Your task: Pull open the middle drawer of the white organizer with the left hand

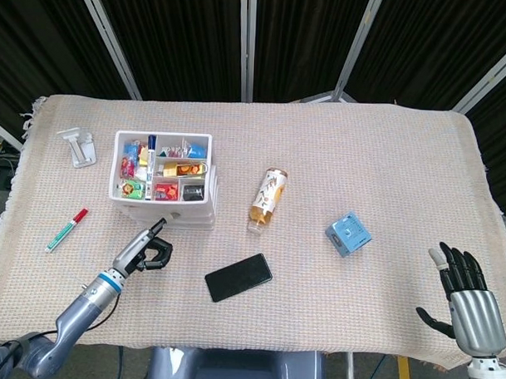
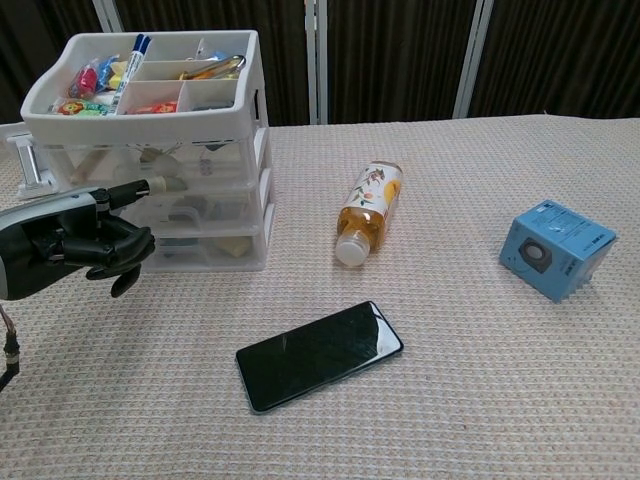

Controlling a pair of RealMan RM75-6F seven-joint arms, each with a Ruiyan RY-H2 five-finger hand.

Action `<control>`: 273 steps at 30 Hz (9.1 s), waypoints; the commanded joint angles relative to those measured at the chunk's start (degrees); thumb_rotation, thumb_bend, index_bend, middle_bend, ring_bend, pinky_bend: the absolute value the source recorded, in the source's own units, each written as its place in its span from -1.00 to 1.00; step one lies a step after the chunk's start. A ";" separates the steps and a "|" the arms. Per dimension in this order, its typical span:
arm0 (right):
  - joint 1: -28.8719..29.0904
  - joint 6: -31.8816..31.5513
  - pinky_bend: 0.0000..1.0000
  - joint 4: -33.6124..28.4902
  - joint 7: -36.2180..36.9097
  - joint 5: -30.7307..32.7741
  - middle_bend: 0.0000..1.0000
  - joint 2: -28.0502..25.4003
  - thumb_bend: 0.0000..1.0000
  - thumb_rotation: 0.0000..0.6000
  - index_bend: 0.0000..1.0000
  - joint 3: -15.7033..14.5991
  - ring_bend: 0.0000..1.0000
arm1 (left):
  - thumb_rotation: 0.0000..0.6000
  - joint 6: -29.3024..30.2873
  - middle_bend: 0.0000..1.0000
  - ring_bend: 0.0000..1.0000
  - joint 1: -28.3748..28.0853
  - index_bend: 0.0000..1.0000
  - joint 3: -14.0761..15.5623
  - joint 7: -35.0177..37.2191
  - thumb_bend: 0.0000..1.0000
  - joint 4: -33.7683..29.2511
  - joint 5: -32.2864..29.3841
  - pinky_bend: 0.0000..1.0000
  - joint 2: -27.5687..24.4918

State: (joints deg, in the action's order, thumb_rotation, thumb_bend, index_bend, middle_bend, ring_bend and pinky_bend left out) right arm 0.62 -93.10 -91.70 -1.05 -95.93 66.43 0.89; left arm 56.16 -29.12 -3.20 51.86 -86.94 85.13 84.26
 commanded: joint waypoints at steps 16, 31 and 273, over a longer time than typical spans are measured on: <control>-0.07 0.13 -1.00 -0.15 -0.58 -0.07 -1.00 0.04 -1.00 1.00 -1.00 -0.17 -1.00 | 1.00 4.16 0.66 0.72 1.97 -0.81 4.29 0.89 0.41 -0.13 4.61 0.38 -0.55; -0.18 0.37 -1.00 -0.53 -1.65 -0.30 -1.00 0.22 -1.00 1.00 -1.00 -0.52 -1.00 | 1.00 14.01 0.66 0.72 7.22 -0.86 8.42 -1.96 0.40 -1.18 8.91 0.37 -3.86; 0.37 2.36 -1.00 -0.27 -1.87 -0.06 -1.00 0.72 -1.00 1.00 -1.00 -1.32 -1.00 | 1.00 2.82 0.97 0.87 -15.31 0.28 0.94 -97.67 0.07 -29.01 -7.59 0.59 -28.50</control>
State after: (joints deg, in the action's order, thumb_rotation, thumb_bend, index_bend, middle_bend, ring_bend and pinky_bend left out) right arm 0.99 -90.73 -91.97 -2.93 -95.98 67.16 -0.42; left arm 58.28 -44.88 -2.07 -46.69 -115.13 76.63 56.58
